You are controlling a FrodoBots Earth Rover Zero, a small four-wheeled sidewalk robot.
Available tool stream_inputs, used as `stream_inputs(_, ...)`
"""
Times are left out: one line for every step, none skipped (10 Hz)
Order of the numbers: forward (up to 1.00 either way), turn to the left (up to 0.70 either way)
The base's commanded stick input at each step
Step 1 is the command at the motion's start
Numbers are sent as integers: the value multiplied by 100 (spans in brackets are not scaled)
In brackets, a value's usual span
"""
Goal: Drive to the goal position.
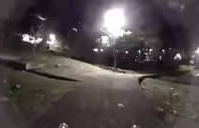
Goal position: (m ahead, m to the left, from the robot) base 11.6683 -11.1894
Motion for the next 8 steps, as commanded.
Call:
stream_inputs(45, 0)
stream_inputs(45, 0)
stream_inputs(45, 0)
stream_inputs(45, 0)
stream_inputs(45, 0)
stream_inputs(45, 0)
stream_inputs(45, 0)
stream_inputs(45, 0)
